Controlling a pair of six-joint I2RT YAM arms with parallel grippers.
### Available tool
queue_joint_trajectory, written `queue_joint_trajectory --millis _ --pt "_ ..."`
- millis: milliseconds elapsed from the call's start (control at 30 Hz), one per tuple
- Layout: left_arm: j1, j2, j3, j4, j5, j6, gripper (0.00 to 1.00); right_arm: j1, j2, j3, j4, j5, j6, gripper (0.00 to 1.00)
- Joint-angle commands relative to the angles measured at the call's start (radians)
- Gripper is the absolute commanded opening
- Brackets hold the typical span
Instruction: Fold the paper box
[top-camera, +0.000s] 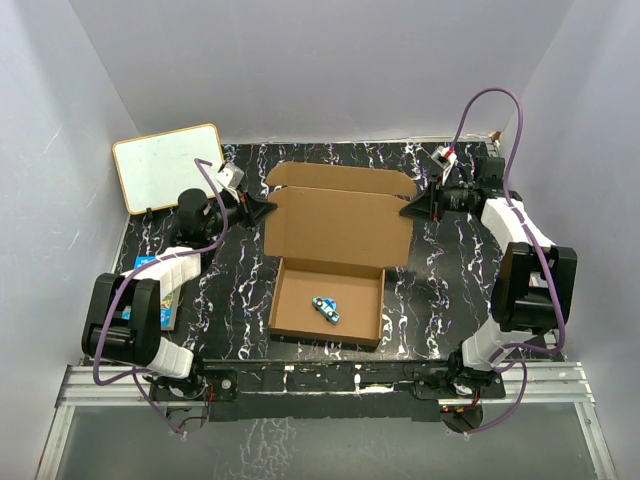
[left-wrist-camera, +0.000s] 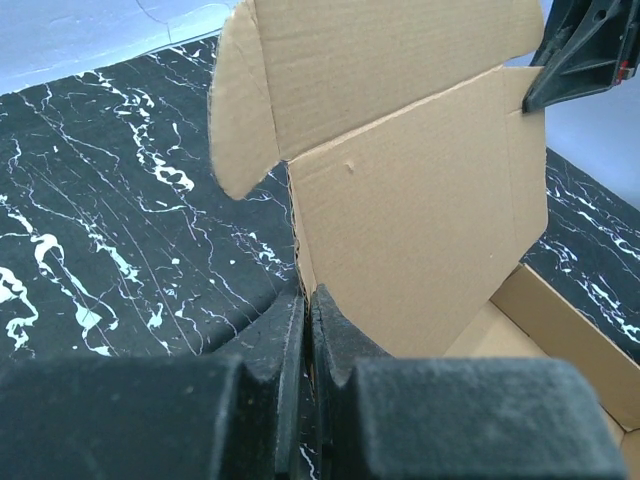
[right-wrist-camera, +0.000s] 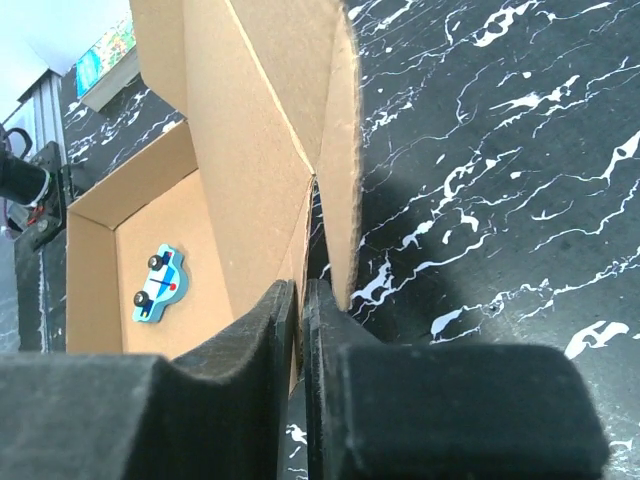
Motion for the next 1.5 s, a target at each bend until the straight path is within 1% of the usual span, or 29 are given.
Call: queue_joint_trajectory --millis 0,100,200,267,333,400,467,567,633,733,800,867,900,967,1100,1267,1467 --pt "-0.003 -0.049 0.007 0.019 0.026 -0.008 0.00 0.003 -0.054 0.051 -0.024 -0.007 -0.092 0.09" --pt "0.001 -0.037 0.032 -0.032 0.034 -0.022 0.01 0.003 -0.047 0.100 -0.080 0.004 -0.143 0.08" --pt "0.020 -0.006 0.067 -0.085 0.067 -0.060 0.15 0.002 -0.032 0.142 -0.144 0.009 -0.203 0.08" --pt "0.039 0.016 0.089 -0.091 0.091 -0.106 0.22 0.002 -0.029 0.152 -0.153 0.012 -0.210 0.08" --pt "0.055 0.035 0.105 -0.081 0.119 -0.152 0.25 0.002 -0.031 0.157 -0.153 0.013 -0.215 0.08" --pt "0.060 0.052 0.122 -0.081 0.138 -0.181 0.27 0.001 -0.032 0.160 -0.154 0.013 -0.215 0.08" --pt "0.060 0.066 0.141 -0.093 0.156 -0.197 0.27 0.002 -0.035 0.163 -0.153 0.018 -0.216 0.08" --pt "0.060 0.083 0.174 -0.146 0.166 -0.197 0.23 0.001 -0.040 0.167 -0.147 0.033 -0.215 0.08" --pt "0.060 0.087 0.195 -0.184 0.166 -0.182 0.21 0.004 -0.044 0.170 -0.139 0.042 -0.207 0.08" --pt "0.058 0.084 0.203 -0.186 0.174 -0.186 0.19 0.011 -0.049 0.179 -0.119 0.054 -0.187 0.08" --pt "0.053 0.083 0.212 -0.188 0.172 -0.188 0.07 0.023 -0.052 0.187 -0.104 0.070 -0.166 0.08" --pt "0.041 0.083 0.230 -0.203 0.156 -0.179 0.02 0.035 -0.057 0.194 -0.070 0.097 -0.123 0.08" --pt "0.033 0.077 0.237 -0.219 0.136 -0.166 0.00 0.042 -0.059 0.199 -0.050 0.114 -0.099 0.08" --pt "0.008 0.065 0.259 -0.260 0.070 -0.123 0.00 0.057 -0.064 0.206 0.011 0.160 -0.039 0.08" --pt "-0.049 0.055 0.293 -0.287 -0.114 -0.078 0.00 0.092 -0.075 0.219 0.132 0.256 0.089 0.08" --pt "-0.114 0.067 0.313 -0.231 -0.333 -0.059 0.00 0.171 -0.075 0.245 0.236 0.426 0.177 0.08" --pt "-0.208 0.129 0.366 -0.177 -0.555 -0.041 0.00 0.281 -0.056 0.264 0.342 0.651 0.285 0.08"
